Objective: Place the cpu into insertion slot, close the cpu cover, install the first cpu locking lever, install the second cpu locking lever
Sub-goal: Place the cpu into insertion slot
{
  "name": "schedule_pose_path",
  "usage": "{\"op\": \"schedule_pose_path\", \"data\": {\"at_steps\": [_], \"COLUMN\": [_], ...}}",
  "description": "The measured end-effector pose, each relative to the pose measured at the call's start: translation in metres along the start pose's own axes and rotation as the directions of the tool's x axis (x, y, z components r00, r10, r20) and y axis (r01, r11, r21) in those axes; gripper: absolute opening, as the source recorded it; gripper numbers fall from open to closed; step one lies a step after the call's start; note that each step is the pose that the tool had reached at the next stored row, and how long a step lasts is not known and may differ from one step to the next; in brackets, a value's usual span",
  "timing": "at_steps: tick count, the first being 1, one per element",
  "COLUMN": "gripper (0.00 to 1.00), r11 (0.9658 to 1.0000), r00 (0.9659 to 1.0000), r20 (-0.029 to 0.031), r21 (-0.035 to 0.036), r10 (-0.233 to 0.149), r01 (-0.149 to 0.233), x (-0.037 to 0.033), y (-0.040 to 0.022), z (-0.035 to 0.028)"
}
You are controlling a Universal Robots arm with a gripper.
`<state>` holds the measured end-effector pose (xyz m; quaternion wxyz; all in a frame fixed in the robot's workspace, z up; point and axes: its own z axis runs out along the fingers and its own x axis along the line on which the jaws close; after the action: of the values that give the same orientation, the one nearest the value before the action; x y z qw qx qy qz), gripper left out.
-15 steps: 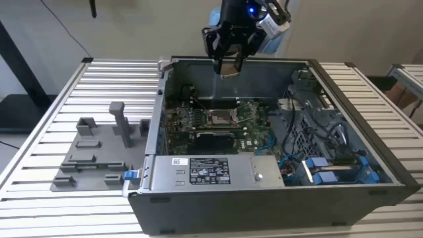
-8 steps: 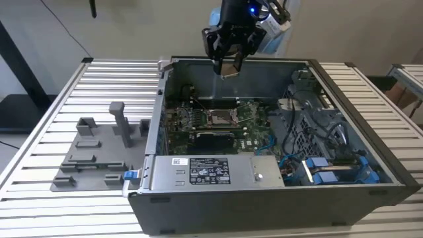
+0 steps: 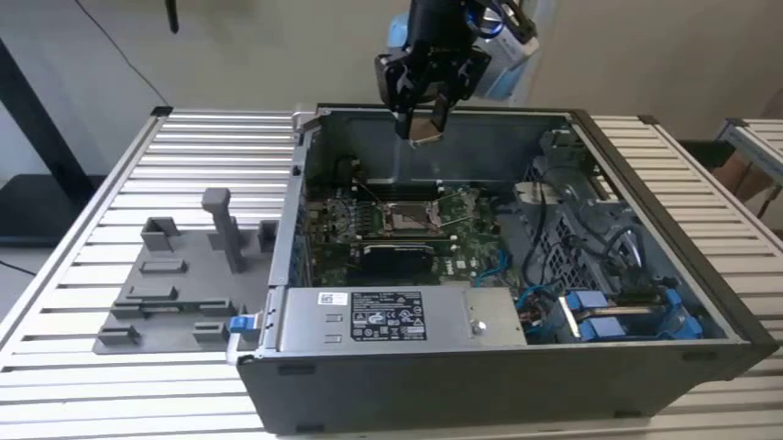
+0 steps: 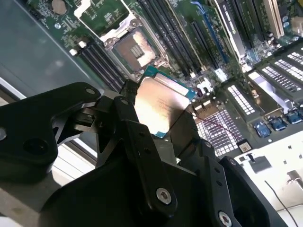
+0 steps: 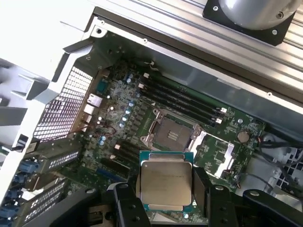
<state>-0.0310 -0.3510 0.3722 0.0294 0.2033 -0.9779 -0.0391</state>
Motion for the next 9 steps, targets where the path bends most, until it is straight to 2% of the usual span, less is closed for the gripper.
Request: {"op": "schedule_pose_path", "data": {"at_steps": [4,9], "gripper": [0.55,0.55], "r11": [0.9994,0.9970], "r00": [0.9994,0.9970], "r20": [-0.0032,-0.0070], "r21": [0.0014,0.0030], "r10": [-0.035,-0.077], "r01": [0.035,0.077], "x": [0.0000,0.0000], "y": [0.0000,0.0000], "z": [0.0000,0.0000]}}
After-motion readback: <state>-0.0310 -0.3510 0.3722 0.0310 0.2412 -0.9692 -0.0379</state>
